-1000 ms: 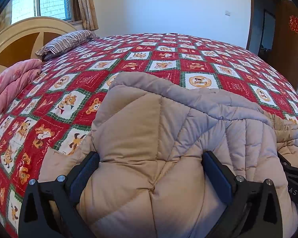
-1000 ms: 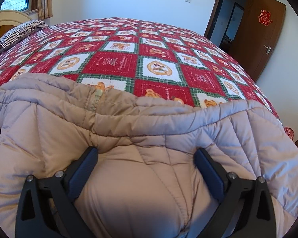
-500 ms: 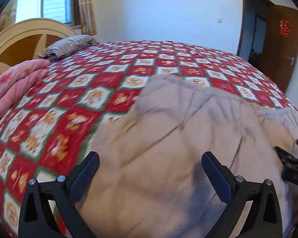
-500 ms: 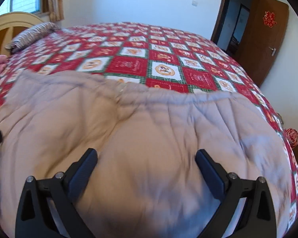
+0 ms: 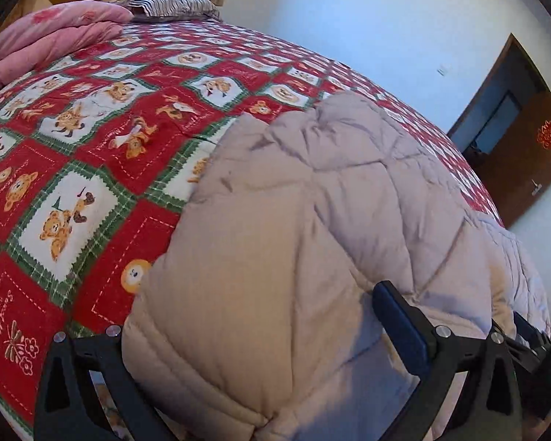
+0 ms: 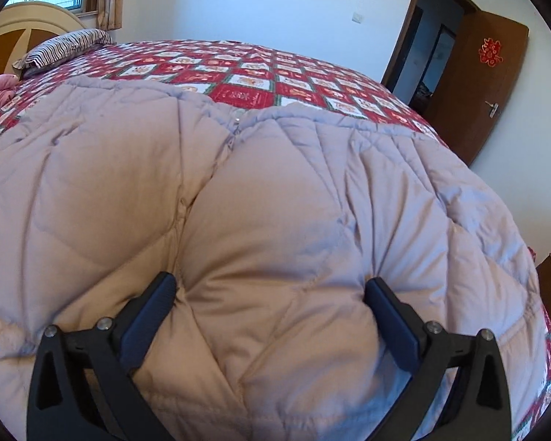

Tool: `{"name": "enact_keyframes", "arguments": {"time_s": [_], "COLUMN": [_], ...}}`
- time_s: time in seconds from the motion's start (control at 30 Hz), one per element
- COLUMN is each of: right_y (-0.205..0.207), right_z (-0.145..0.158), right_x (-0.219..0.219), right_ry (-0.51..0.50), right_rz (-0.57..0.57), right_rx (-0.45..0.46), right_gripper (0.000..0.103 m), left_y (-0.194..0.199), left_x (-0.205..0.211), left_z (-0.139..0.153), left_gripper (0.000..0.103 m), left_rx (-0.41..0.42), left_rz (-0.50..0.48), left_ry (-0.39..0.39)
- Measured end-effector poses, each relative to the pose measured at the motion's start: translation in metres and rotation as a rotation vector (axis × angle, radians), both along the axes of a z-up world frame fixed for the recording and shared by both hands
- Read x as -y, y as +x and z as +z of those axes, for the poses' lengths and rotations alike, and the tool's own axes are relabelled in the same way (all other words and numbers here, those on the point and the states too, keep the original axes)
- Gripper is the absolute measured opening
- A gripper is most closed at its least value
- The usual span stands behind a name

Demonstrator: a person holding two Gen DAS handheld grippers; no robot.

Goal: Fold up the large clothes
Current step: 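Grasp the jacket edge with the left gripper and lift it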

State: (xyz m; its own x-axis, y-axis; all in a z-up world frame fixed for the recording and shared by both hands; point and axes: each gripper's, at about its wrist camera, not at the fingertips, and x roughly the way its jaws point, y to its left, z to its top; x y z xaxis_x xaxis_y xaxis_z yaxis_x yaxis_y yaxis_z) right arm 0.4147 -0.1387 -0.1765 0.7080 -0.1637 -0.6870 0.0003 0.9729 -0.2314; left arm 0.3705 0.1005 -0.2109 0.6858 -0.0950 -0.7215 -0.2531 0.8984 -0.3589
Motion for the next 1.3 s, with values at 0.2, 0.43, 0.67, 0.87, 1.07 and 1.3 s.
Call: {"name": "enact_keyframes", "arguments": {"time_s": [0.2,0.43,0.67,0.87,1.07,1.3], "right_y": [-0.065,-0.062,-0.073,-0.094,-0.116,-0.141], "right_z": [0.004,-0.017,-0.017,-0.02,-0.023,0.019], "right_x": [0.001,-0.006,-0.017,-0.056,-0.102,-0.04], "right_ry": [0.032,-0.006,-0.025,-0.052,-0.043,0.164], "right_rz": [0.013,-0.004,-0.031,-0.002,0.086,0.183], "right_rx": [0.0,0.01,0.013,0.039,0.044,0.0], "right_gripper": [0.103,0.103,0.103,0.103,0.103,0.103], "left_y": [0.0,-0.013,-0.052,-0.086,-0.116,-0.125], "left_x": [0.001,0.006,-0.007,-0.045,-0.07,-0.024], "left_z": [-0.003,0.029,0.059,0.07,0.094,0.154], "left_gripper": [0.1,0.029,0.024,0.023,0.023,0.023], "left_rx": [0.041,0.12,0.217,0.253,0.3,0.414], "left_rz": [-0.001,-0.059,-0.078,-0.035,-0.014,-0.098], "left_ry": [-0.06,-0.061,-0.044,-0.015,0.075,0.199]}}
